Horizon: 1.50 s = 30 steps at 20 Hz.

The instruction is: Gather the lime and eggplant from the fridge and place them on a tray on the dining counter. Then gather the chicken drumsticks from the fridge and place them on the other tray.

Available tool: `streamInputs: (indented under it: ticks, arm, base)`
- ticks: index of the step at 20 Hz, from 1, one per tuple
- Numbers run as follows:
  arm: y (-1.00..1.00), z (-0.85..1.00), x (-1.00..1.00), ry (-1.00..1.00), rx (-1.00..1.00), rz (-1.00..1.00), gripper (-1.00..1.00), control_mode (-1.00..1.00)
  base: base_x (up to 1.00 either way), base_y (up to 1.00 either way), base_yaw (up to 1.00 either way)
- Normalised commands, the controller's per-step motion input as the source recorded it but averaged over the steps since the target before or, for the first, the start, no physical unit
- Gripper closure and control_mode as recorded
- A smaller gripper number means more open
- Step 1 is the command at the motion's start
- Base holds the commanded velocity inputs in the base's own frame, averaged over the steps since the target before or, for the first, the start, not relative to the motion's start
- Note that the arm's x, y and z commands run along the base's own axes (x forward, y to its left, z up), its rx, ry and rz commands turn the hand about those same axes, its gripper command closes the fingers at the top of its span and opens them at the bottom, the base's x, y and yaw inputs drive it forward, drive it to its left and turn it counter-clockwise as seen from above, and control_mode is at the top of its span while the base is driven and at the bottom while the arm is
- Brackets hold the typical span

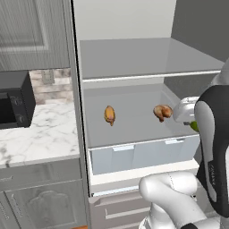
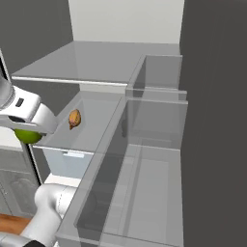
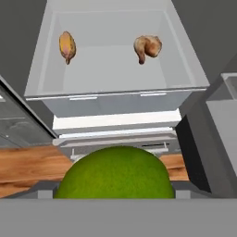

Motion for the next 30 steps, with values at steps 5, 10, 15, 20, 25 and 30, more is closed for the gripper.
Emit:
streamInputs:
  ticks: [5,10,15,20,25,30]
  arm:
    - [-0.05,-0.37,0.10,0.00,0.00,0.00,1.00,-1.00]
    - [0.00,-0.27,0.02,0.03,0.00,0.06,1.00,-1.00]
    - [0.00,-0.11,0.00,0.04,0.00,0.03,1.00,1.00]
    - [0.00,0.00,0.00,0.00,0.00,0.00,1.00,1.00]
    - [0.00,0.00,0.00,0.00,0.00,0.00,1.00,1.00]
    - [0.00,0.00,0.00,0.00,0.00,0.00,1.00,1.00]
  base:
    - [0.00,0.00,0.00]
    - [0.00,0.00,0.00]
    - [-0.01,0.00,0.01]
    - [-0.53,0.30,-0.01]
    - [-0.28,0.89,-0.26]
    - [-0.36,0.50,-0.61]
